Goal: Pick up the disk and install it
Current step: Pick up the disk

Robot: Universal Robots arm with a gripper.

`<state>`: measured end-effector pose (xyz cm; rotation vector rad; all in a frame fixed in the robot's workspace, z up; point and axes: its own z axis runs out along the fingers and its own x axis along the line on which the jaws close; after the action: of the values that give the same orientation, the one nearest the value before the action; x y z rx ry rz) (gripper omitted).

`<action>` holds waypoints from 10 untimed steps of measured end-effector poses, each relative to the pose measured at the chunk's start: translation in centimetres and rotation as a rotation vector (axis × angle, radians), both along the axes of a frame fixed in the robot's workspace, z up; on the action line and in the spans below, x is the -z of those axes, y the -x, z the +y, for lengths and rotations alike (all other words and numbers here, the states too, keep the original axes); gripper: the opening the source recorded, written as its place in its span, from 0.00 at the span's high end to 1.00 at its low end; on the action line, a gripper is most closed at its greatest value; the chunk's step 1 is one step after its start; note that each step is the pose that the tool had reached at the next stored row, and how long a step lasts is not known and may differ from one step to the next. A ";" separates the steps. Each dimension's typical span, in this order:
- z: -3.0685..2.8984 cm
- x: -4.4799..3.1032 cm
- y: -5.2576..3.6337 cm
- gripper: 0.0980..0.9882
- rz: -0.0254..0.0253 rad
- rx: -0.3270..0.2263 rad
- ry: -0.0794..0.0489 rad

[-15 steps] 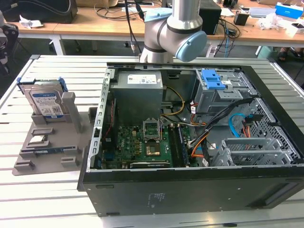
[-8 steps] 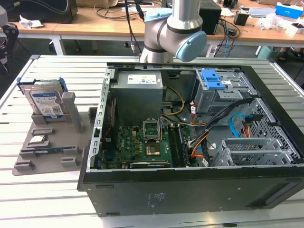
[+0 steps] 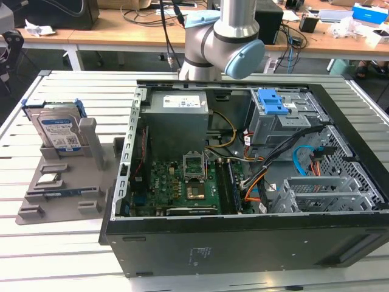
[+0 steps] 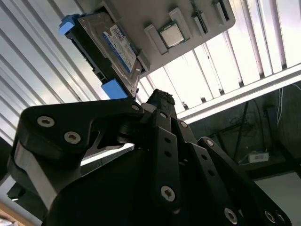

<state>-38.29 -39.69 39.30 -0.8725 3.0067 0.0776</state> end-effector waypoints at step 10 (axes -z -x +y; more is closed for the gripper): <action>0.00 0.00 0.00 0.99 0.0000 -0.114 0.000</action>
<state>-38.29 -39.69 39.30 -1.0441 2.9545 0.0784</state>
